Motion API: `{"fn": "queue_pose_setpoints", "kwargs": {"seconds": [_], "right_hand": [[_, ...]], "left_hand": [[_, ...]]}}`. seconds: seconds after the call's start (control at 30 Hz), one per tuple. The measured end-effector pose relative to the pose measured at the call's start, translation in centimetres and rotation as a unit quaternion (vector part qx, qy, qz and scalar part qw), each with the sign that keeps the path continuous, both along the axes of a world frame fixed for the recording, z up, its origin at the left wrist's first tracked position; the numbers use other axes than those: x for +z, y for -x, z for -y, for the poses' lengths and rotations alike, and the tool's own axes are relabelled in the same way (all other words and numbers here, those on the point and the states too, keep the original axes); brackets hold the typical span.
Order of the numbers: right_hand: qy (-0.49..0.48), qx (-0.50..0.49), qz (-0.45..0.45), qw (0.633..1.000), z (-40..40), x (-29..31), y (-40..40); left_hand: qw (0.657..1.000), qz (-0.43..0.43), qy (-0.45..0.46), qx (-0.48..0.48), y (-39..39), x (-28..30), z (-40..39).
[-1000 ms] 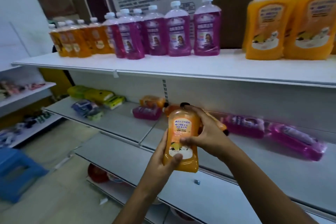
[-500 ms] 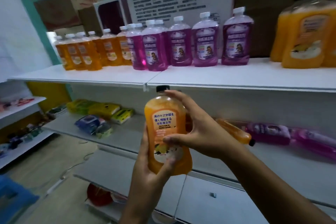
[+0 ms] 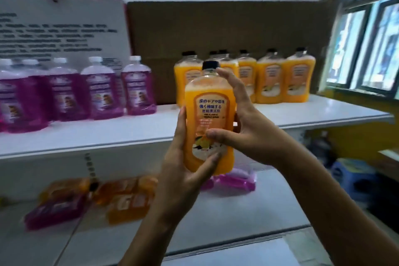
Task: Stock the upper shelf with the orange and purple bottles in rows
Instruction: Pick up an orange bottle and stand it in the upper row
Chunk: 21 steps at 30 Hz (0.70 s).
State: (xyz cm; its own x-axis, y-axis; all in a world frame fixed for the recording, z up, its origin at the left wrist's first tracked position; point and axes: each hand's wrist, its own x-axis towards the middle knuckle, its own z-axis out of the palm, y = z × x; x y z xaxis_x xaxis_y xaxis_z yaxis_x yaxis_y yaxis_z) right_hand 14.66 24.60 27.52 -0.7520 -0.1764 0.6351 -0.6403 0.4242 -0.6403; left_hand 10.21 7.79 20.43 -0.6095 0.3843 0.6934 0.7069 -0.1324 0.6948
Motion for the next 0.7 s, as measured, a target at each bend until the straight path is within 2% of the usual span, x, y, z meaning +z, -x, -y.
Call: {"fn": "queue_pose_setpoints", "kwargs": {"seconds": [0.1,0.2,0.33,0.5,0.6,0.7], "right_hand": [[-0.027,-0.027,-0.012,0.999,-6.3,0.8,-1.6],[-0.005,-0.082,-0.036,0.996,-10.7,1.3,-1.7],[0.001,-0.134,-0.071,0.988,-14.5,1.9,-0.7],[-0.061,-0.17,-0.113,0.977,-17.0,1.9,2.5],[-0.083,-0.164,-0.111,0.977,-17.9,2.3,4.8],[-0.099,-0.171,-0.096,0.976,-18.4,2.4,6.9]], "left_hand": [[0.996,-0.06,0.066,-0.009,0.0,1.6,-6.9],[0.988,-0.103,0.109,0.023,0.8,3.2,-12.4],[0.982,-0.088,0.168,0.012,2.3,4.9,-15.8],[0.982,-0.029,0.182,0.043,3.9,5.6,-17.7],[0.968,-0.007,0.228,0.107,4.2,5.6,-18.2],[0.929,-0.065,0.279,0.236,4.2,5.0,-18.4]]}}
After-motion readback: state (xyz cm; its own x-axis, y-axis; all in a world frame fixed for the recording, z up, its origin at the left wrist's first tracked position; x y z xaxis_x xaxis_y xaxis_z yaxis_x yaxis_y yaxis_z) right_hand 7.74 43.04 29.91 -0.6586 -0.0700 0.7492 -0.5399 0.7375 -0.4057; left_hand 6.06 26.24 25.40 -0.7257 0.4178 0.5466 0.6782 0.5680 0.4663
